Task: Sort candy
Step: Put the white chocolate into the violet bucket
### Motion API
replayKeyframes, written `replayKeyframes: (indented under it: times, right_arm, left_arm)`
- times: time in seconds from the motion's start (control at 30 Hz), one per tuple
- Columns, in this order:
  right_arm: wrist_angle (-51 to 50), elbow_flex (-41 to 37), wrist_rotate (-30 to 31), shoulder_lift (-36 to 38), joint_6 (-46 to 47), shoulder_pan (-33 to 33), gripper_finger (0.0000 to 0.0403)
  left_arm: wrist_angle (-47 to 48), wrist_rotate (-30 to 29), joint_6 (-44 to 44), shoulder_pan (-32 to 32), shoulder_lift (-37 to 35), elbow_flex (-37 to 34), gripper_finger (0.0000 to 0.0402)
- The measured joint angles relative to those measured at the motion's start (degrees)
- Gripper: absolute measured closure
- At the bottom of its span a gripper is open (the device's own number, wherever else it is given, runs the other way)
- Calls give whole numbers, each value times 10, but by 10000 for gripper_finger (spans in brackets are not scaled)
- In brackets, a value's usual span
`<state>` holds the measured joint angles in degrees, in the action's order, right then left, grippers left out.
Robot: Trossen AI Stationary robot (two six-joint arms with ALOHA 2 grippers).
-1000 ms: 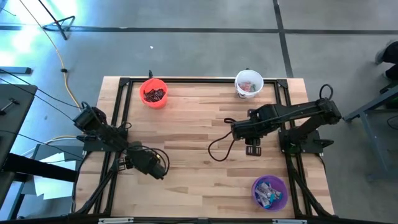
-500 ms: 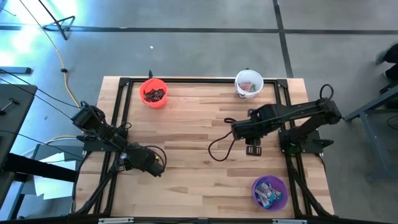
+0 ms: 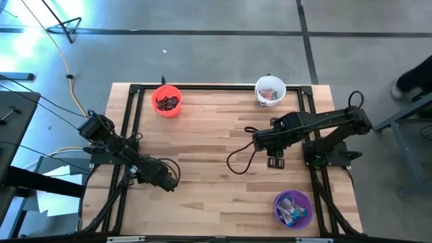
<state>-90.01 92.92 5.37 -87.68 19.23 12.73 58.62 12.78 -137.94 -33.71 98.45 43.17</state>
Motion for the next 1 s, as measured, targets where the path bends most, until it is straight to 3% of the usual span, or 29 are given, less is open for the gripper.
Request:
replayKeyframes:
  times: [0.13, 0.47, 0.63, 0.8, 1.0]
  right_arm:
    - [0, 0, 5, 0, -2, 0, 279]
    - [0, 0, 9, 0, 13, 0, 279]
    - [10, 0, 9, 0, 15, 0, 279]
    - [53, 0, 10, 0, 15, 0, 279]
    - [132, 0, -6, 0, 28, -18, 279]
  left_arm:
    - [15, -26, 5, -3, -11, 22, 398]
    - [15, -189, 42, -5, -56, 78, 401]
    - [7, -301, 66, -5, -81, 110, 401]
    - [9, -408, 124, -5, -108, 155, 401]
    - [10, -504, 254, -6, -141, 228, 401]
